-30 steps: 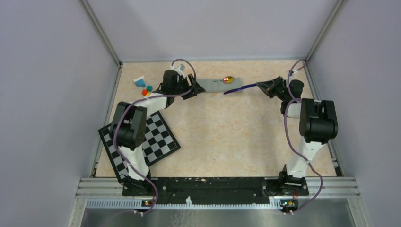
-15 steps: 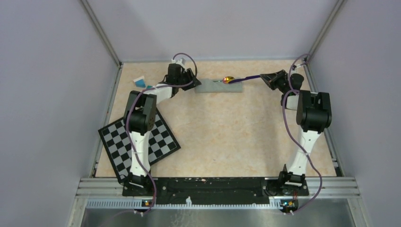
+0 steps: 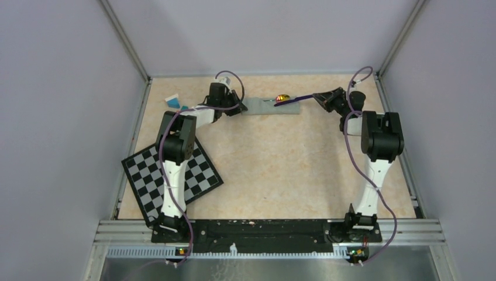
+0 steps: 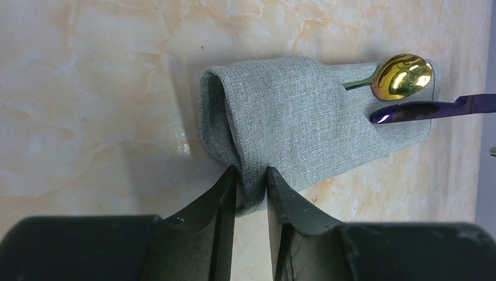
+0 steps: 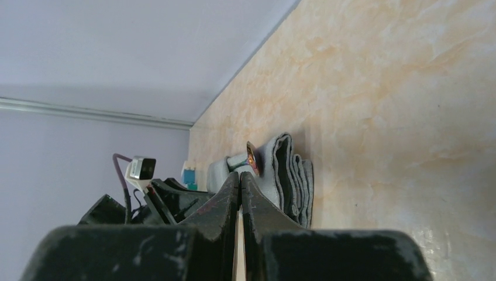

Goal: Fold the napkin into a case and place the utensils inside
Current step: Insert the knife into the folded napkin.

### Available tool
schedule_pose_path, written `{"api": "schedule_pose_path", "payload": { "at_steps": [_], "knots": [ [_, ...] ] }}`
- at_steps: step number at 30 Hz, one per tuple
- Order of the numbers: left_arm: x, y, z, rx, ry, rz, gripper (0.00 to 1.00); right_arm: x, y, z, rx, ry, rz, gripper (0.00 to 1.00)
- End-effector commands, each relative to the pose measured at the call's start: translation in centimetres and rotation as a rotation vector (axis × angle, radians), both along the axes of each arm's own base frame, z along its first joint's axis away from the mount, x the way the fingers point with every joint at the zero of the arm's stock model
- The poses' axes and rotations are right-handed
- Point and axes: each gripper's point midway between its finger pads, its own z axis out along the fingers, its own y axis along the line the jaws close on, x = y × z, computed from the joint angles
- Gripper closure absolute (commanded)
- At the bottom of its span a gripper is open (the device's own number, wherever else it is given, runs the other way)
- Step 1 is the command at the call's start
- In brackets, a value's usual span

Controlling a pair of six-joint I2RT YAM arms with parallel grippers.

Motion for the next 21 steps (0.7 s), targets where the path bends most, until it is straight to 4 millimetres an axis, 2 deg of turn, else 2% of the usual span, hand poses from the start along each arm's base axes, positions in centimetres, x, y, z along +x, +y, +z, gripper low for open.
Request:
{"api": "schedule_pose_path", "payload": {
  "at_steps": [1, 9, 12, 13, 21],
  "knots": [
    [0.4, -0.3, 0.4, -0.03, -0.025, -0.008, 0.71, 0.9, 1.4, 1.7, 0.006, -0.083, 0.015, 1.0],
    [0.1, -0.8, 0.7, -0.057, -0.02, -0.018, 0.72, 0.6, 3.7, 1.3, 0.038, -0.069, 0.033, 1.0],
    [0.1, -0.8, 1.0, -0.058, -0.028, -0.017, 0.72, 0.5, 3.7, 0.9, 0.071, -0.059, 0.015, 1.0],
    [0.2, -0.8, 1.1, -0.059, -0.03, -0.016, 0.72, 0.3, 4.7, 0.7, 0.082, -0.053, 0.028, 1.0],
    [0.0, -1.2, 1.5, -0.077, -0.03, -0.02, 0.72, -0.3, 7.2, -0.3, 0.157, -0.011, 0.023, 1.0]
  ]
}}
